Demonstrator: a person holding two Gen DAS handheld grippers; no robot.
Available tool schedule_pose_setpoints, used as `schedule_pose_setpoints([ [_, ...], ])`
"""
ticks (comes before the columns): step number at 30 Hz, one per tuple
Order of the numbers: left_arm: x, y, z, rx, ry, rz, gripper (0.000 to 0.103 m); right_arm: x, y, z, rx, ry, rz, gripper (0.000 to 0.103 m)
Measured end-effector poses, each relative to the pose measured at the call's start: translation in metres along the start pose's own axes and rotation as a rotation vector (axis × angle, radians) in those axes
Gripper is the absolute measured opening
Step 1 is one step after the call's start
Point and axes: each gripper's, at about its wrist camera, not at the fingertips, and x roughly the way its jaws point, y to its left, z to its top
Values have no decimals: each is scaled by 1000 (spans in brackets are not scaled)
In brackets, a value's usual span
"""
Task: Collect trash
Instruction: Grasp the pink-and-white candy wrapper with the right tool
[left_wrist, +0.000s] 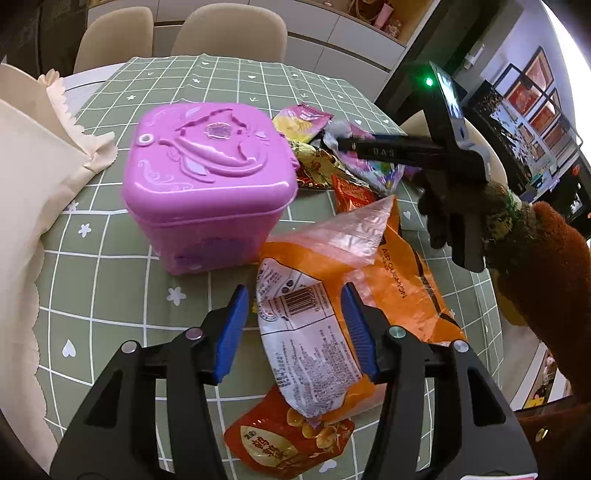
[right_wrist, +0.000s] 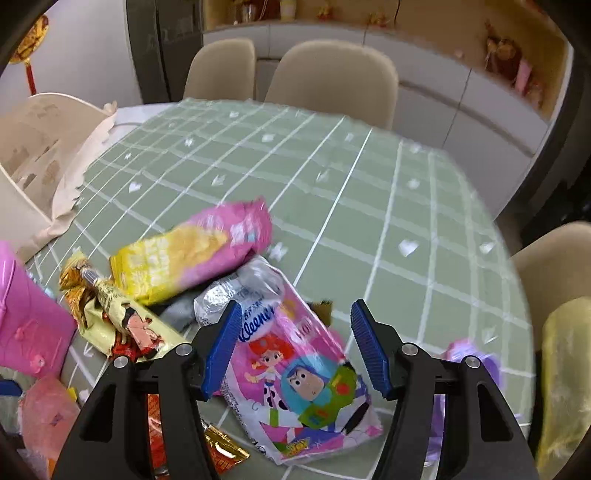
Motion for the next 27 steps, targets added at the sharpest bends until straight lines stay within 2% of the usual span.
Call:
schedule_pose_setpoints([
  [2, 2, 3, 1, -8, 6, -3, 52, -5, 7, -13, -13, -14, -15, 56],
  [4, 3, 7, 0, -11, 11, -4, 52, -14, 15, -25, -12, -15, -22, 36],
  [8, 4, 11, -1, -4, 12, 4, 54, -47, 12, -51, 76, -38, -16, 17],
  [11, 7, 10, 0, 15, 10, 20, 55, -81, 5, -80, 162, -61, -38, 12],
  [15, 19, 5, 3, 52, 12, 37, 55, -113, -8, -121, 274, -60, -78, 11],
  [21, 38, -8, 12, 86, 21, 29, 55, -148, -14, -176, 341, -51, -131, 10],
  [22, 41, -9, 15, 78, 23, 21, 53, -152, -14, -181, 347, -54, -133, 10],
  [26, 45, -17, 21, 59, 29, 11, 18, -170, -15, -196, 378, -82, -137, 10],
  [27, 43, -21, 21, 67, 27, 4, 15, -175, -17, -199, 386, -92, -140, 10],
])
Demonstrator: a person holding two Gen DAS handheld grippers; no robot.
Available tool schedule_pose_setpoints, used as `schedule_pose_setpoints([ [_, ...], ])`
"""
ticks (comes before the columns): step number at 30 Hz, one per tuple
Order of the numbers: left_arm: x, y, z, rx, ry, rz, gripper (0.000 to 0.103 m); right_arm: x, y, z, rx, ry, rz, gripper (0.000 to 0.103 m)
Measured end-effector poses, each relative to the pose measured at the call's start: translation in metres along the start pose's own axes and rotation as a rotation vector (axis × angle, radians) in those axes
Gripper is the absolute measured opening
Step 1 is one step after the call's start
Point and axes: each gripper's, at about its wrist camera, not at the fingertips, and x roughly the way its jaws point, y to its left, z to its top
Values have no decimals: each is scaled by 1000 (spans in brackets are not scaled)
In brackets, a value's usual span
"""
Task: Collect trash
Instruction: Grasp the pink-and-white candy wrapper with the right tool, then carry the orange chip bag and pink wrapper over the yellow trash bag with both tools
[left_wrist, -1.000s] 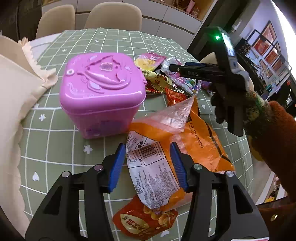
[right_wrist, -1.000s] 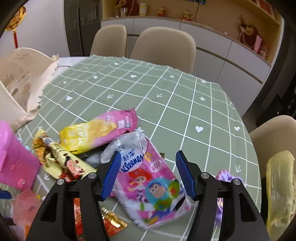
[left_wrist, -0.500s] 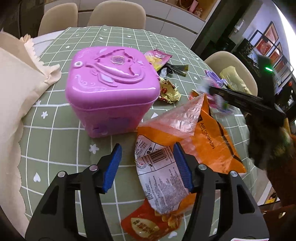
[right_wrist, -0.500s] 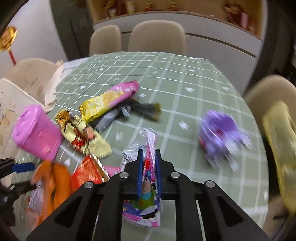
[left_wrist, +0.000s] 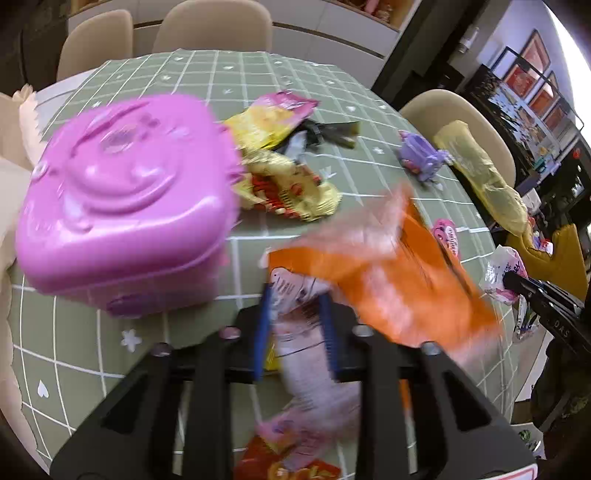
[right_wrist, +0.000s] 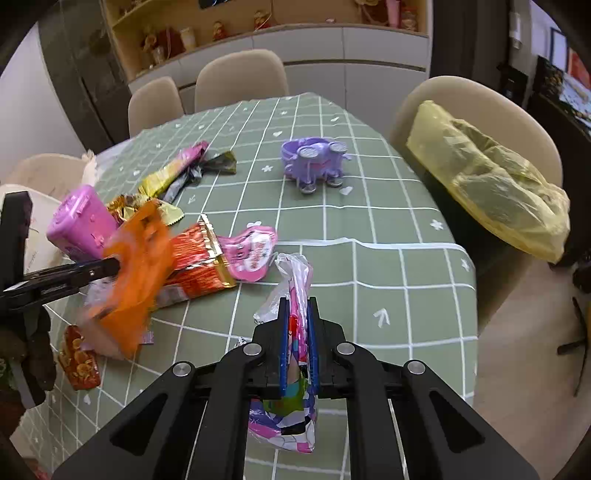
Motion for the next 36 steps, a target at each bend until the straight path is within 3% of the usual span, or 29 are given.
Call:
schedule_pose_setpoints([
  [5, -17, -29, 2, 63, -30, -8, 10, -18, -9, -1, 31, -41, 3, 11],
  [18, -72, -73, 13, 108, -148, 47, 9, -72, -21, 7, -6, -158, 78, 10],
  [25, -92, -101, 35, 101, -216, 14, 9, -102, -45, 24, -34, -215, 77, 10],
  [32, -81, -154, 61, 89, -237, -34, 9, -115, -101, 46, -63, -255, 57, 11],
  [36, -59, -198, 81, 101, -218, -65, 9, -118, -156, 60, -54, -272, 18, 10],
])
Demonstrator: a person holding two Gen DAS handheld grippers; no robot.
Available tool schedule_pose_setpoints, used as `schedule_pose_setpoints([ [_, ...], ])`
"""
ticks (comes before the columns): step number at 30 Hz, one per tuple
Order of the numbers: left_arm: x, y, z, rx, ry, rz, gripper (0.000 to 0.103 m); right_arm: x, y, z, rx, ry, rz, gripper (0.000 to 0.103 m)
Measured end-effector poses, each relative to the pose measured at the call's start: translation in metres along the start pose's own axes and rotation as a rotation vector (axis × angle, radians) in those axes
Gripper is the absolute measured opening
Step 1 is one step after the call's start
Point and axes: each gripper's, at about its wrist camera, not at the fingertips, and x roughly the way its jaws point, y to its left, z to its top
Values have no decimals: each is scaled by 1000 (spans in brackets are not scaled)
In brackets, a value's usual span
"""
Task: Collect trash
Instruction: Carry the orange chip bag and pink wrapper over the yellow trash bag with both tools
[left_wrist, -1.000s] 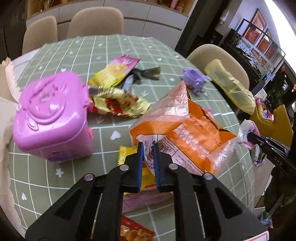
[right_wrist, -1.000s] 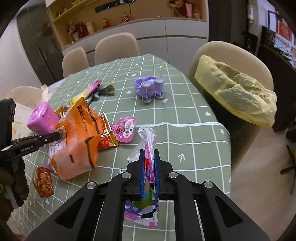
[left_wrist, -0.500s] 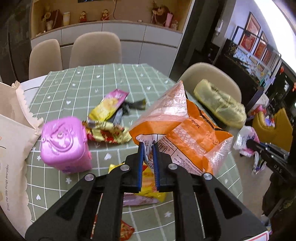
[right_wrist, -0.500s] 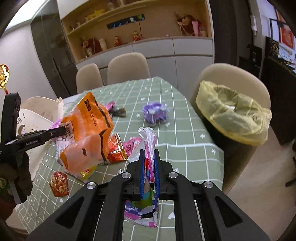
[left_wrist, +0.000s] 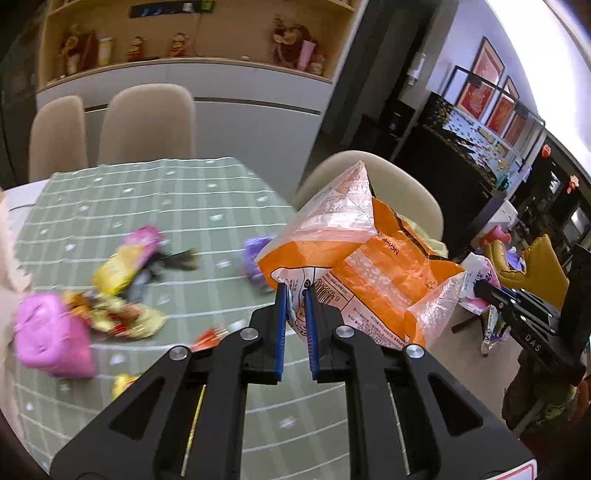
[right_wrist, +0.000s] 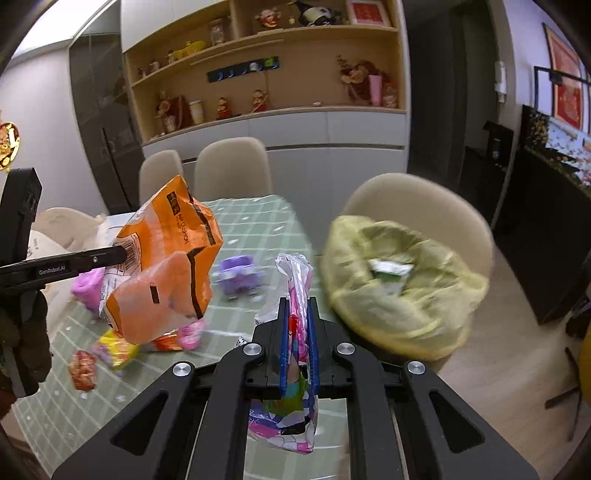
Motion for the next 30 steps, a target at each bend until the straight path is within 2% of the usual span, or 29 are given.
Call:
schedule_pose_setpoints([
  [3, 31, -34, 19, 8, 11, -46, 9, 5, -42, 7, -4, -5, -42, 10],
  [8, 101, -89, 55, 36, 8, -66, 9, 25, -105, 19, 1, -12, -88, 11],
  [15, 186, -134, 77, 1, 45, -73, 9, 56, -174, 43, 49, -48, -66, 11],
  [20, 224, -153, 78, -4, 84, -44, 9, 79, -200, 57, 56, -34, -22, 11],
  [27, 251, -163, 85, 0, 128, -8, 10, 110, -218, 71, 81, -22, 25, 11],
  [30, 251, -164, 84, -25, 140, -31, 28, 120, -222, 79, 86, -21, 40, 11],
])
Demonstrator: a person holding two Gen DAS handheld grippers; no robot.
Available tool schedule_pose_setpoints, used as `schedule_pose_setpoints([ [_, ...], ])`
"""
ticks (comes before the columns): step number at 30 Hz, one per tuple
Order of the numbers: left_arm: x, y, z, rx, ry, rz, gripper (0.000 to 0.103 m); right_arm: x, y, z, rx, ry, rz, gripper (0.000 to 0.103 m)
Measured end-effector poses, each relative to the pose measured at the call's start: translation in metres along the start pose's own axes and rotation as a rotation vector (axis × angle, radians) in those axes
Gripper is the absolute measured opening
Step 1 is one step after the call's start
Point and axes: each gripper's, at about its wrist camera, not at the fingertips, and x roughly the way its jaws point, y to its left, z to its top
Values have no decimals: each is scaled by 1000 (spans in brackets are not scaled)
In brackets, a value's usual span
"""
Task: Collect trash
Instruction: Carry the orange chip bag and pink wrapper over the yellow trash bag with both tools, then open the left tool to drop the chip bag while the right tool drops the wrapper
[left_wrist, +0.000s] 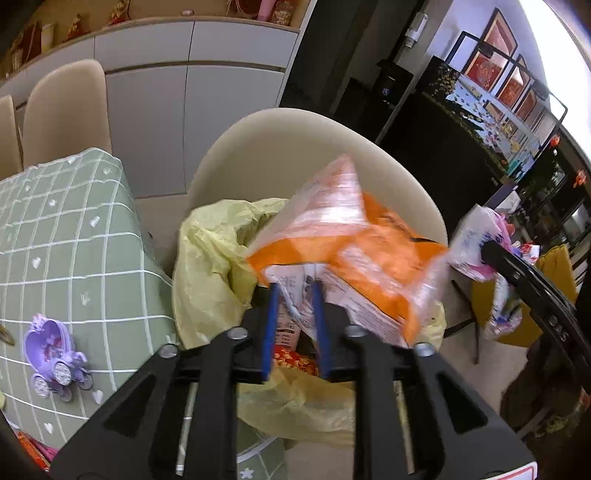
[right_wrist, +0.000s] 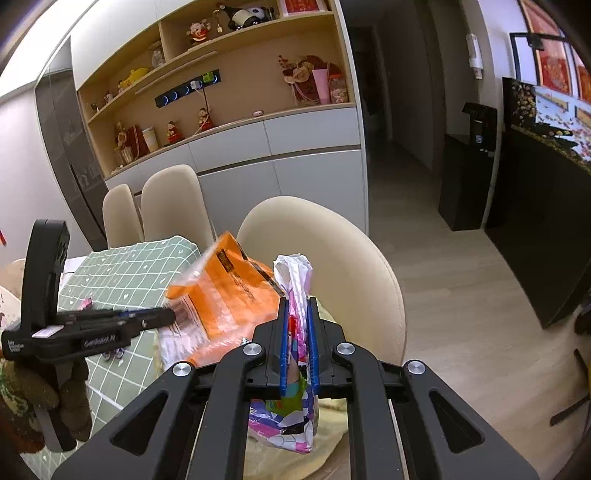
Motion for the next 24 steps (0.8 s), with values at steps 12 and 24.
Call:
schedule_pose_setpoints([
  [12, -13, -8, -7, 61, -14, 24, 41, 76, 13, -16, 14, 141, 57, 11],
  [24, -18, 19, -15, 21, -15, 39, 47, 123, 45, -59, -27, 320, 17, 11],
])
